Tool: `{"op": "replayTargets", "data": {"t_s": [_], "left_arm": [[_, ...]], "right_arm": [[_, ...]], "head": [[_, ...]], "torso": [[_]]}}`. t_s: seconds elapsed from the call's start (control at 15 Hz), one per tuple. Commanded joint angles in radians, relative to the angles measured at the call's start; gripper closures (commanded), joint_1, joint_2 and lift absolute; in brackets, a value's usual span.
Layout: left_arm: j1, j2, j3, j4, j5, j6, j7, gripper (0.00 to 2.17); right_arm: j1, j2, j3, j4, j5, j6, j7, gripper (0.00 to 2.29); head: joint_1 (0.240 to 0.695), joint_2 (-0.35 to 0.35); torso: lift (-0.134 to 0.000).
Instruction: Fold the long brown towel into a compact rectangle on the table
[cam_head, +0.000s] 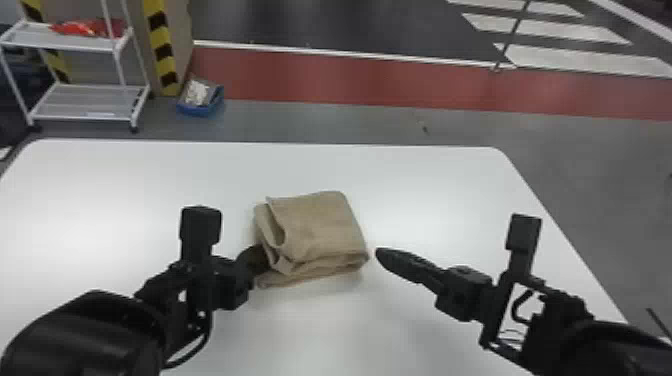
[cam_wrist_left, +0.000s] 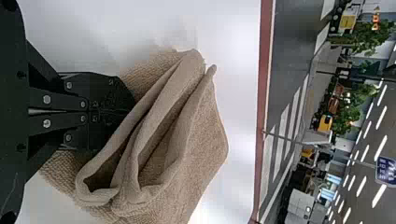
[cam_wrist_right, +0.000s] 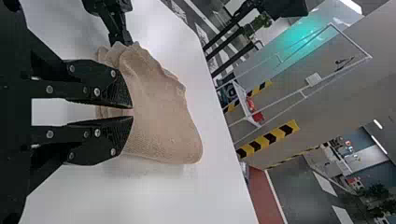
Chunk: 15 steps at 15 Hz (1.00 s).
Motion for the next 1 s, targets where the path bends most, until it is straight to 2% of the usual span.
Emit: {"op": "replayTargets", "data": {"t_s": [0.0, 0.27, 0.4, 0.93], "left_arm": [[0.0, -0.001, -0.003, -0.002, 0.002, -0.003, 0.001, 2.07], [0.0, 0.001, 0.005, -0.012, 0.005, 0.0, 0.0, 2.07], [0.0, 0.002, 0.009, -0.019, 0.009, 0.003, -0.002, 2.07], [0.049, 0.022, 0.057, -0.131, 0.023, 0.074, -0.011, 2.07]], "right_arm": [[0.008, 0.009, 0.058, 0.033, 0.048, -0.03, 0.0, 2.24], [0.008, 0.018, 0.089, 0.07, 0.084, -0.033, -0.011, 2.24], [-0.022, 0.021, 0.101, 0.115, 0.129, -0.03, -0.018, 2.24], [-0.202, 0.036, 0.119, 0.302, 0.143, -0.072, -0.071, 2.24]], "head": [[0.695, -0.171], [0.695, -0.148], [0.695, -0.141], [0.695, -0.139]], "torso": [[-0.124], [-0.124], [-0.124], [-0.124]]}}
